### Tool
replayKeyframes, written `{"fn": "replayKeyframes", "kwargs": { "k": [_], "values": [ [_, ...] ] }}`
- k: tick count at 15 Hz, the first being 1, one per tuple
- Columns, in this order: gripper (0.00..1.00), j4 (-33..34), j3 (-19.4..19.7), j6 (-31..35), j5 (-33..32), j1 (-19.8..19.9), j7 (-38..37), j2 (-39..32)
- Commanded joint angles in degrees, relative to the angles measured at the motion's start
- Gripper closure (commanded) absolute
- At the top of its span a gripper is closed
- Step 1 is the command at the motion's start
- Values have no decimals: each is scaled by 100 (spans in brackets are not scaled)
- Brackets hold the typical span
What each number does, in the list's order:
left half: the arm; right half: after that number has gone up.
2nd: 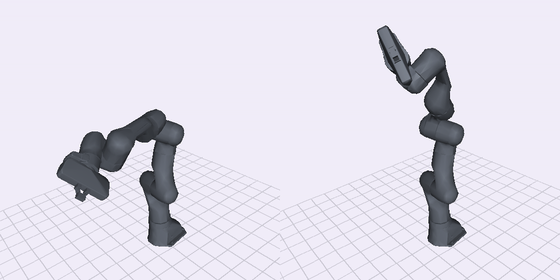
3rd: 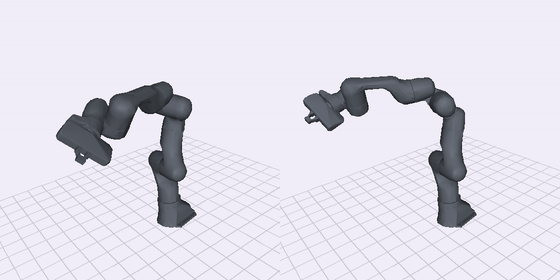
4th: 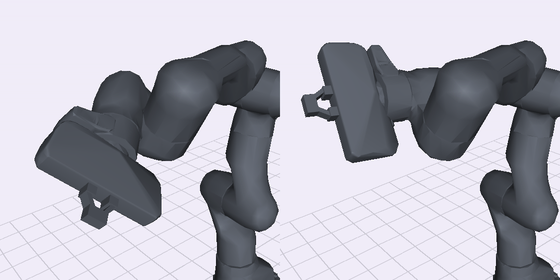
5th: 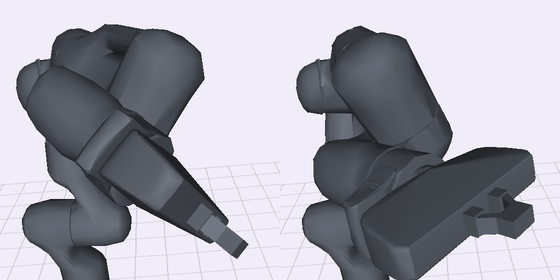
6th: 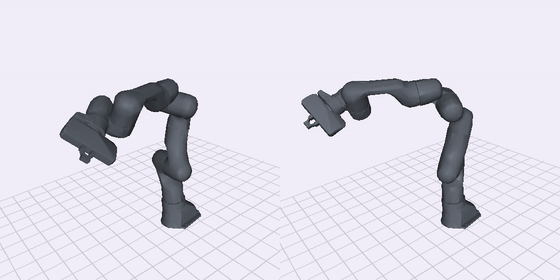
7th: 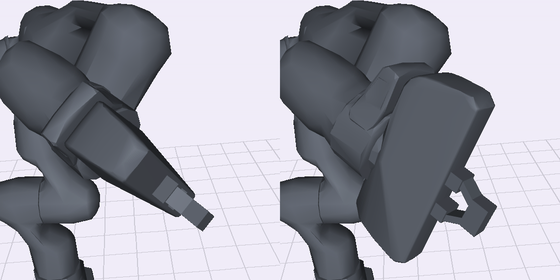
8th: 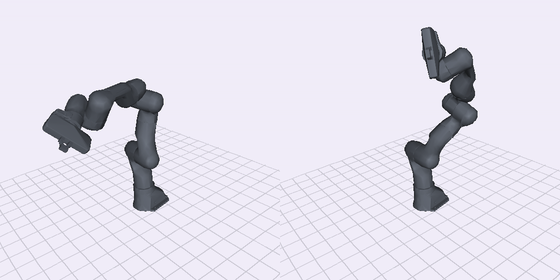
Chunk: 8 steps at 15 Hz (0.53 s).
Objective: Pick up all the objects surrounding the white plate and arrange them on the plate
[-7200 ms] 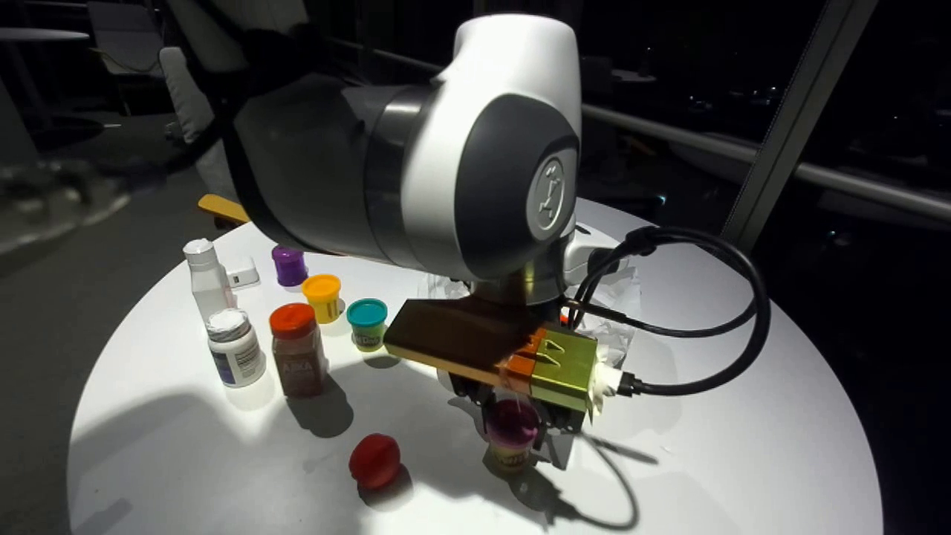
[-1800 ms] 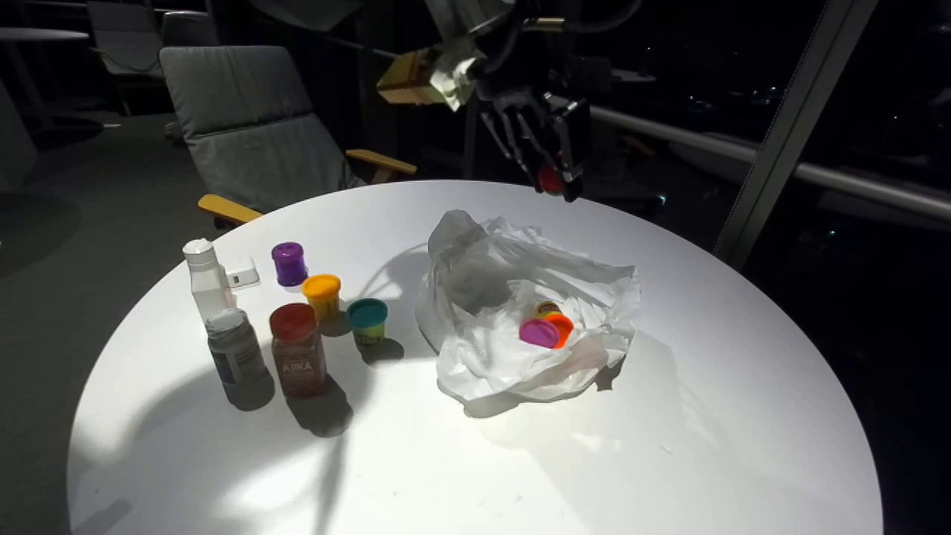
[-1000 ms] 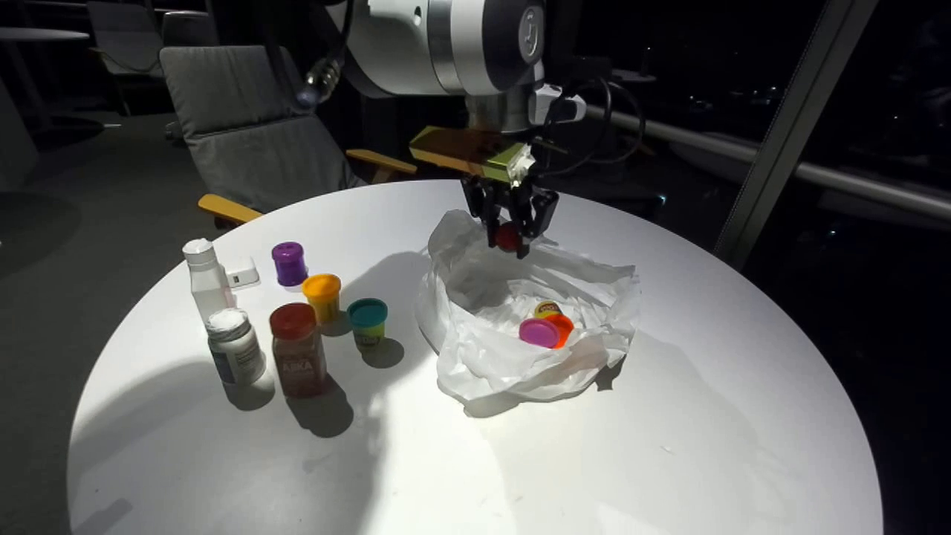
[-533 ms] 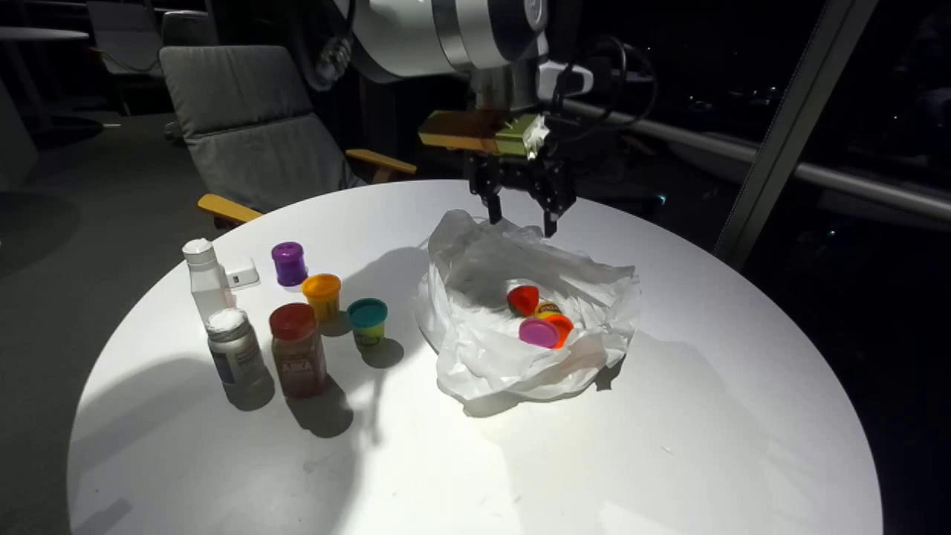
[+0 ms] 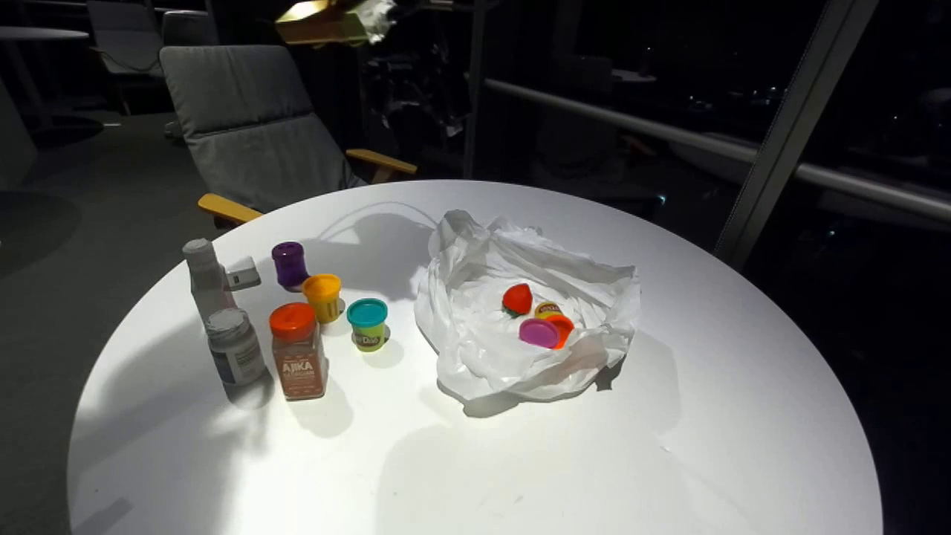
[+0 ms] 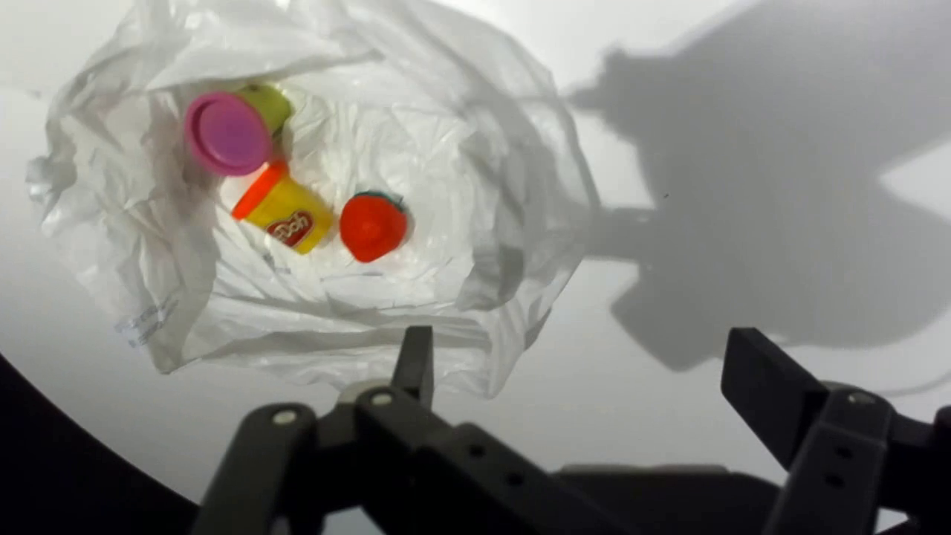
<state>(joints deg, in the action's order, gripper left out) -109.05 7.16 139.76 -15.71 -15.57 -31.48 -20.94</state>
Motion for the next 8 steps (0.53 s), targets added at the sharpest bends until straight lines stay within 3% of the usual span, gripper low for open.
{"fn": "replayKeyframes", "kwargs": {
  "k": [1, 5, 8],
  "values": [
    [0, -868, -130, 128, -212, -186, -940, 529],
    [0, -1204, -188, 97, -288, -84, -1581, 340],
    [0, -1206, -245, 77, -89, 98, -1524, 17]
  ]
}}
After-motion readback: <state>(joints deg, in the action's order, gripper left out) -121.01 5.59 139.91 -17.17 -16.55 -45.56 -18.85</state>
